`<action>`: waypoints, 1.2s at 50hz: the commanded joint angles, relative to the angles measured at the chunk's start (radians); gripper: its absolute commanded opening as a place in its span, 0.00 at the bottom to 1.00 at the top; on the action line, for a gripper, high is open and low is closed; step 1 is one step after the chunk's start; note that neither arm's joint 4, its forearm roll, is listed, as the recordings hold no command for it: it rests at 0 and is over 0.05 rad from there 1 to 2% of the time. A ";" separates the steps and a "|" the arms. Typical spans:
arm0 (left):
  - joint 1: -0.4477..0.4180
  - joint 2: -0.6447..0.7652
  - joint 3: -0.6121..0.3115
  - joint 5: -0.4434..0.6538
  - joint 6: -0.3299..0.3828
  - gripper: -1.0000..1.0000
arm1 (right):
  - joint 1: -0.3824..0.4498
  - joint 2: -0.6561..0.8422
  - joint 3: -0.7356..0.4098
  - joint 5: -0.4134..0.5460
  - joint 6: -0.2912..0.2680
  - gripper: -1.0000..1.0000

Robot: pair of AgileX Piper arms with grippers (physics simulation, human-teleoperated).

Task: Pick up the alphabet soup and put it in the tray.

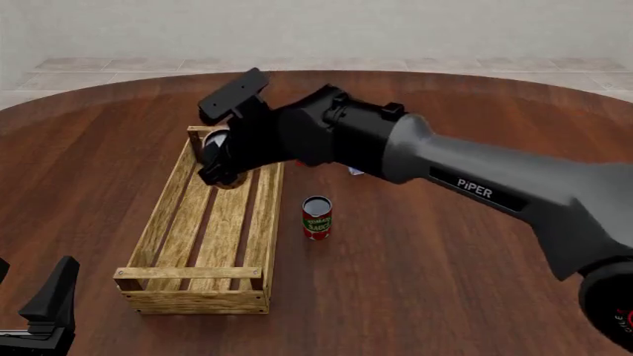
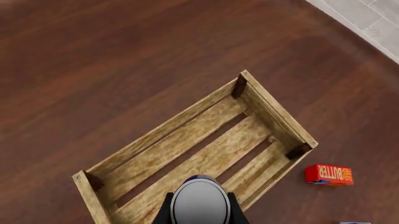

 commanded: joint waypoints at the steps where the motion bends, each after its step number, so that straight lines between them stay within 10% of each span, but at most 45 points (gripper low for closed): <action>1: 0.000 0.000 0.000 0.000 0.000 1.00 | 0.017 0.028 -0.030 -0.006 0.033 0.00; 60: 0.000 0.000 0.000 0.000 0.000 1.00 | 0.043 0.159 0.010 -0.076 0.042 0.00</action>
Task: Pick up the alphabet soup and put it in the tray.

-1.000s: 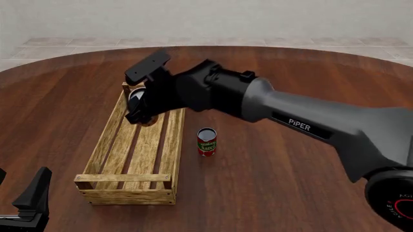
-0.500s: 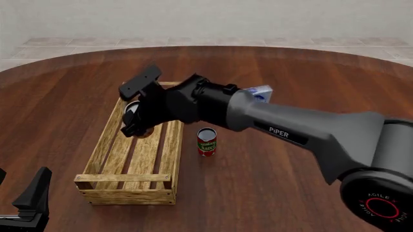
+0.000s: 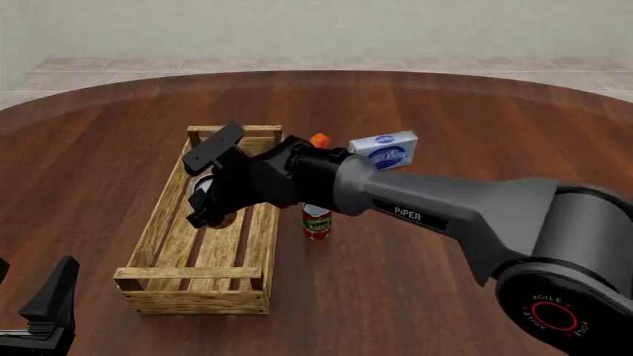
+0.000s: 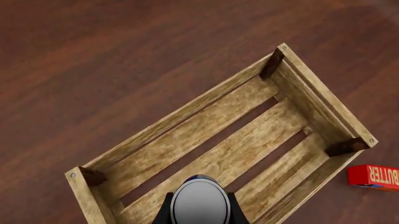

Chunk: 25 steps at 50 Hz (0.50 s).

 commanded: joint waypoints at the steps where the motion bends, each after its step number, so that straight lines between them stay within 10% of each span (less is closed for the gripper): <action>1: 0.000 0.000 0.000 0.000 0.000 1.00 | -0.003 0.008 0.007 -0.018 0.026 0.00; 25: 0.000 0.000 0.000 0.000 0.000 1.00 | -0.004 0.016 0.046 -0.054 0.042 0.00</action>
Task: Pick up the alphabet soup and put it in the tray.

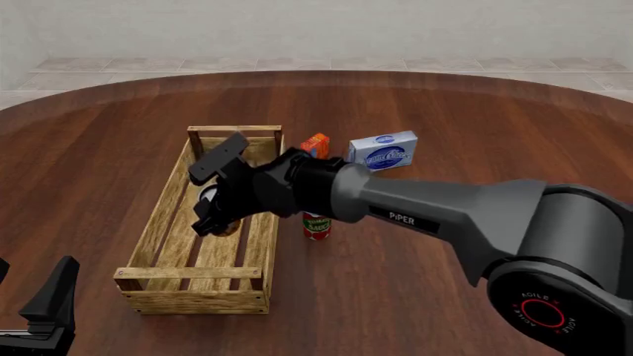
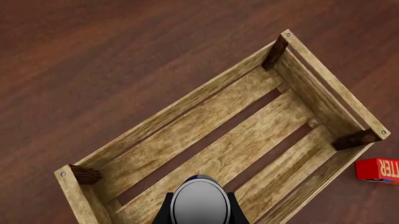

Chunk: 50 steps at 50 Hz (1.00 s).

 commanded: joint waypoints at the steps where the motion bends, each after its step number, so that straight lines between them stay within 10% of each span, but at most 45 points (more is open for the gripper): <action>1: 0.000 0.000 0.000 0.000 0.000 1.00 | 0.001 -0.004 0.010 -0.019 0.028 0.00; 50: 0.000 0.000 0.000 0.000 0.000 1.00 | 0.001 0.012 0.068 -0.082 0.070 0.00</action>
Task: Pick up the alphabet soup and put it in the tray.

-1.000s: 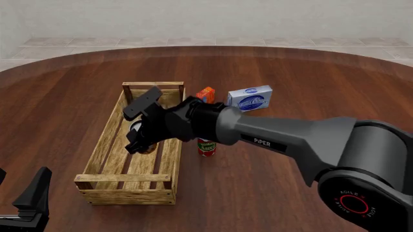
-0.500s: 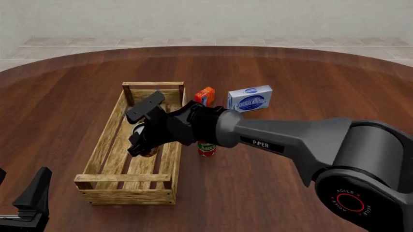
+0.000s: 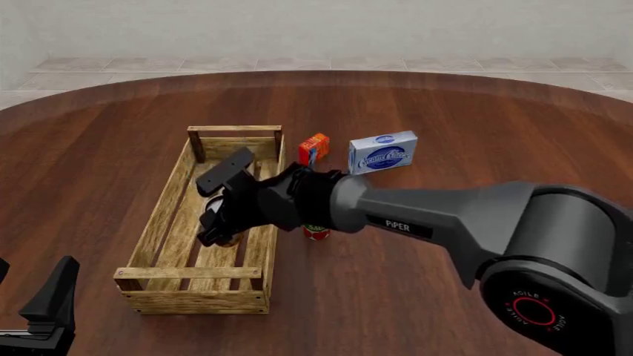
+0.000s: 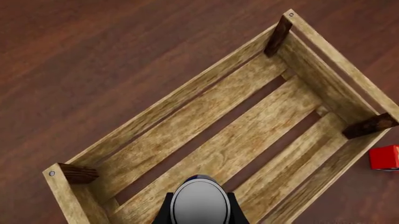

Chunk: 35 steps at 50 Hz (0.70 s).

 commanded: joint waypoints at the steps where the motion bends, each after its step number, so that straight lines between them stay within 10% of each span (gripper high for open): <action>1: 0.000 0.000 0.000 0.000 0.000 1.00 | 0.001 -0.002 0.003 -0.015 0.026 0.00; 35: 0.000 0.000 0.000 0.000 0.000 1.00 | -0.006 0.018 0.007 -0.033 0.030 0.00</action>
